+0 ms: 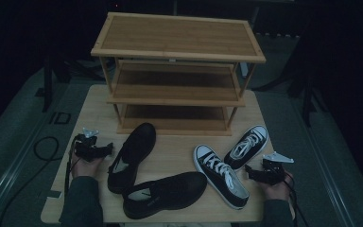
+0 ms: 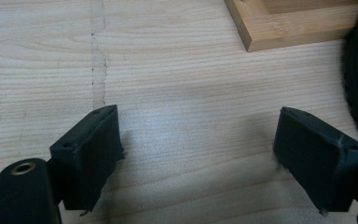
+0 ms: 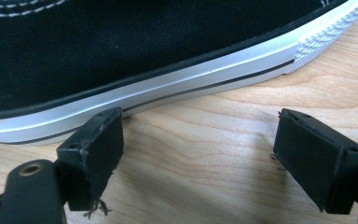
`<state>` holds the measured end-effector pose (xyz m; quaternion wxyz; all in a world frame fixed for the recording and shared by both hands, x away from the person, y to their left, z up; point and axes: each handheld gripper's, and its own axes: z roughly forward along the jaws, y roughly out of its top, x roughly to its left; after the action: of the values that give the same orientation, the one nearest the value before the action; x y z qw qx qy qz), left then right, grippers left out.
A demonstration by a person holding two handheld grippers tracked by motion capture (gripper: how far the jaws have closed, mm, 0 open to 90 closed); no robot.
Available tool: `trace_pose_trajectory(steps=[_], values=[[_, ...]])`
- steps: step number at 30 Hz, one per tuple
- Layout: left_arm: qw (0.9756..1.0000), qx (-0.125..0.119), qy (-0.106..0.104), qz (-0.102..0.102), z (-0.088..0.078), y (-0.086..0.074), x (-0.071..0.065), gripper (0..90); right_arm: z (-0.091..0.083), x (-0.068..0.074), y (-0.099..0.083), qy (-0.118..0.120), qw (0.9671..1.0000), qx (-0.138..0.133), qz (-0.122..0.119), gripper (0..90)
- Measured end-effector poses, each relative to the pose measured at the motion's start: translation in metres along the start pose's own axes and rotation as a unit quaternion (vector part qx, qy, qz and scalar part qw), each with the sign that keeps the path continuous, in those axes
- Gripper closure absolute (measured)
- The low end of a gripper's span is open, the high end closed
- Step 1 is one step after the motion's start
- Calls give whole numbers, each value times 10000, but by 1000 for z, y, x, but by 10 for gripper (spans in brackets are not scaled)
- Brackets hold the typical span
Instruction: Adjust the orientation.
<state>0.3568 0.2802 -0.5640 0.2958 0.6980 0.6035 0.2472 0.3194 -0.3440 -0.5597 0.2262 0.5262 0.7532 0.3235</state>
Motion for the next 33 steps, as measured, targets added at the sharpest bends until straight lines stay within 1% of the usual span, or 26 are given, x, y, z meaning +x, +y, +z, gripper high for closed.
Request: trace_pose_trajectory(steps=[3,6,8,11,13,15,17,20,23,26,28,29,33], values=[[10000,19,-8,19,-2,-1,1,238,0,0,0,0,10000,0,-1,162],[10000,42,-6,9,-6,-1,2,358,0,0,0,0,10000,0,-2,162],[10000,47,-3,-4,-8,-1,3,389,0,0,0,2,10000,1,-2,162],[10000,83,-27,27,-9,-1,3,418,0,0,0,3,10000,0,-3,161],[9998,180,-78,91,-11,1,3,462,0,0,0,4,10000,0,-3,161],[9997,205,-96,100,-12,1,3,471,0,0,0,4,10000,0,-3,161],[9995,241,-186,126,-14,2,2,492,0,0,0,5,10000,0,-4,161],[9991,262,-257,230,-20,5,-1,503,0,0,0,6,10000,0,-2,161],[9986,213,-410,268,-29,8,-3,502,0,0,0,7,10000,0,-2,160],[9980,179,-505,344,-39,10,-5,502,0,0,0,7,10000,1,-1,160],[9976,186,-509,433,-46,12,-6,500,0,0,0,7,10000,0,-2,161],[9972,196,-548,470,-50,13,-7,500,0,0,0,7,10000,0,-2,161],[9961,146,-702,512,-64,18,-8,499,0,0,0,5,10000,1,-3,161]])
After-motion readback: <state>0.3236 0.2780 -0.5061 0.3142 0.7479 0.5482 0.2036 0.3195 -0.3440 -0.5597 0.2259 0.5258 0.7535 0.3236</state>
